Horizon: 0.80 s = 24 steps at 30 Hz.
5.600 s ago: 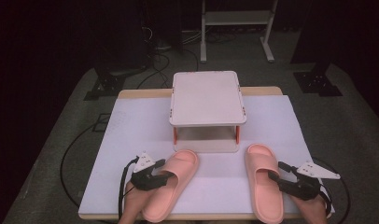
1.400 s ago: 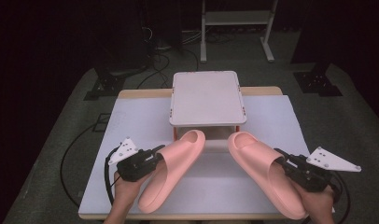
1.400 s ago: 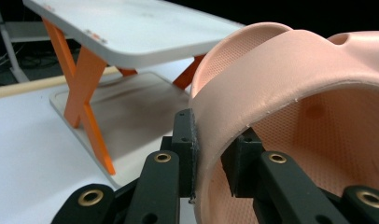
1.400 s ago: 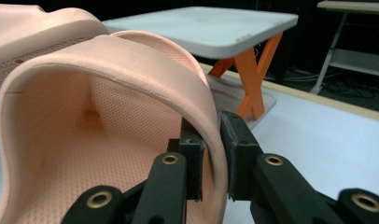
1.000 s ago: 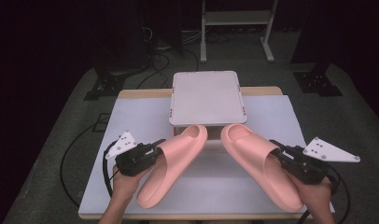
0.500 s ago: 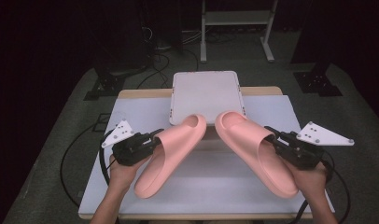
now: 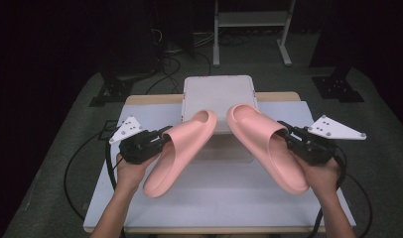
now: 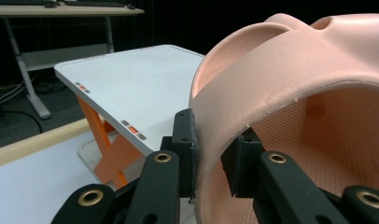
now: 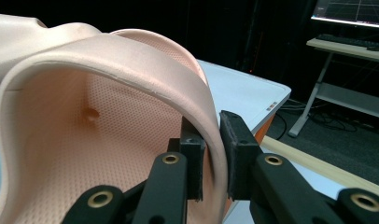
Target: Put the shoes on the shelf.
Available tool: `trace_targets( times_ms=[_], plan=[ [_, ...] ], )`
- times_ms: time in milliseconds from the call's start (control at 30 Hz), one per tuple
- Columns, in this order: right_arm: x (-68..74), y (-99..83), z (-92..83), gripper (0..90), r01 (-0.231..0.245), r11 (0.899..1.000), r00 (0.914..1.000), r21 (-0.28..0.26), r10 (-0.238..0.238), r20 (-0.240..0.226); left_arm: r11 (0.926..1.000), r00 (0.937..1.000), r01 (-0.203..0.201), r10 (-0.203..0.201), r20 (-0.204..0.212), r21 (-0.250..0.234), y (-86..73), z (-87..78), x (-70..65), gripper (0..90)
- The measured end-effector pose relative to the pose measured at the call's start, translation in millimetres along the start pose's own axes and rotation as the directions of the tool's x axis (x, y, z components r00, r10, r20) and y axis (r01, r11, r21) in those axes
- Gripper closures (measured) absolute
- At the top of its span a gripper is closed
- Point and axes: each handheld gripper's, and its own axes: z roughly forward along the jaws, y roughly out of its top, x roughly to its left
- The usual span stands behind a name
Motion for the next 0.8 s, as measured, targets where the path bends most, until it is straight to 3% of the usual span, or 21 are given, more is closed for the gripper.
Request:
trace_targets(
  times_ms=[233,800],
  plan=[
    [-5.7,4.0,11.0,79.4,-0.016,1.0,0.9998,0.002,0.016,0.014,0.9999,0.9997,0.012,-0.012,-0.023,-0.002,3.4,5.4,7.8,76.2],
    [-17.5,14.8,33.1,79.3,-0.034,0.999,0.9984,0.001,0.034,0.045,0.9995,0.999,-0.02,0.021,-0.04,0.023,25.2,27.4,19.3,76.1]
  ],
)
